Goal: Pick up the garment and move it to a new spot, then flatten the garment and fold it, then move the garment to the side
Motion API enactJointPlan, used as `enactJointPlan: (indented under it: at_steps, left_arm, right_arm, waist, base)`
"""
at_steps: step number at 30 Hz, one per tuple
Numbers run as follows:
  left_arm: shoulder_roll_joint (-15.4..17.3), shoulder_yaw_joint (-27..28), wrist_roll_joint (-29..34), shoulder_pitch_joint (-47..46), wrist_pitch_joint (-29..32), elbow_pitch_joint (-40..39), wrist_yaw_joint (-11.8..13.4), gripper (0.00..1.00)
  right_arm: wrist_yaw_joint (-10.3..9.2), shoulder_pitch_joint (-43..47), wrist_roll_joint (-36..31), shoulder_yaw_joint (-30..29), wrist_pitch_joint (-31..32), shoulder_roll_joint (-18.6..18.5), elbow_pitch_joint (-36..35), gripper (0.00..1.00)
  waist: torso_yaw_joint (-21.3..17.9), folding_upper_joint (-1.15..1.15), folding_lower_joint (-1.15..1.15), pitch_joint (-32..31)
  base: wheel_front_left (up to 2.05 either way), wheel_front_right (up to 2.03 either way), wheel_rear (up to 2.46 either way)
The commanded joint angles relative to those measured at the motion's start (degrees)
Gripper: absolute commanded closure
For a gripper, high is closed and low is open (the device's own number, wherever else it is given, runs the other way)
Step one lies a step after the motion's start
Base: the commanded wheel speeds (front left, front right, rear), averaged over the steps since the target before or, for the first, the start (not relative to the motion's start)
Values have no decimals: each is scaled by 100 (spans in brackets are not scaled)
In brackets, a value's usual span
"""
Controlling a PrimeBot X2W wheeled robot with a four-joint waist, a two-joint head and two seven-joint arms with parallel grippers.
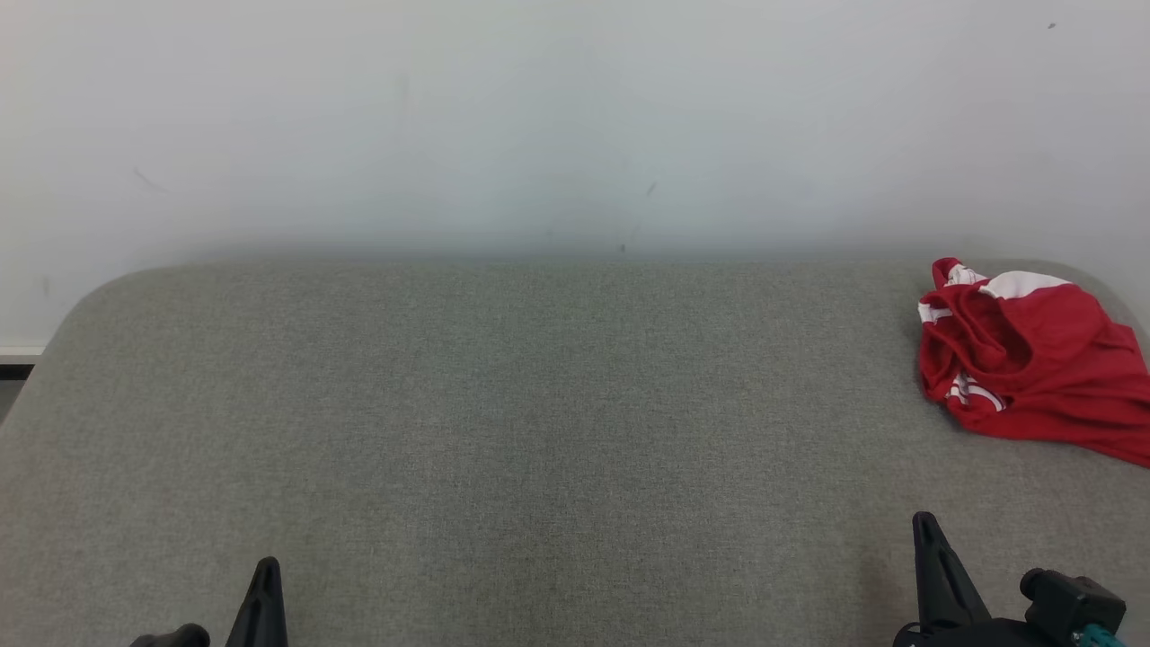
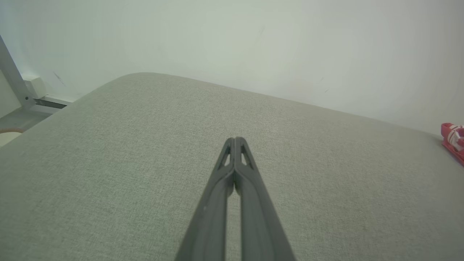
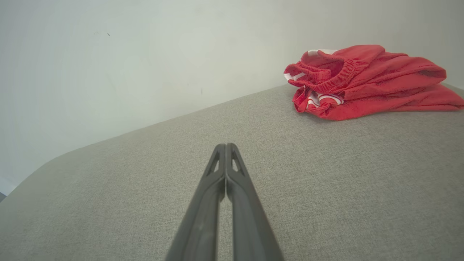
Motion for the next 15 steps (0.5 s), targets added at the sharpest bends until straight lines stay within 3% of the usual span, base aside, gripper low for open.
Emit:
enactJointPlan:
  at_steps: [1,15]
  left_arm:
    - [-9,70,-227,-169,15,-29,-53,100]
    - [-270,195,-1514,-426,83,251,-406,100]
  right_arm:
    - [-1,-169,240,-67,66,-7,-56,100]
    - [-3,-391,1638,-381,587,-8,42,100]
  waist:
    - [-2,0,0,3]
    - [-23,0,0,41]
  base:
    - [0,0,0]
    - [0,0,0]
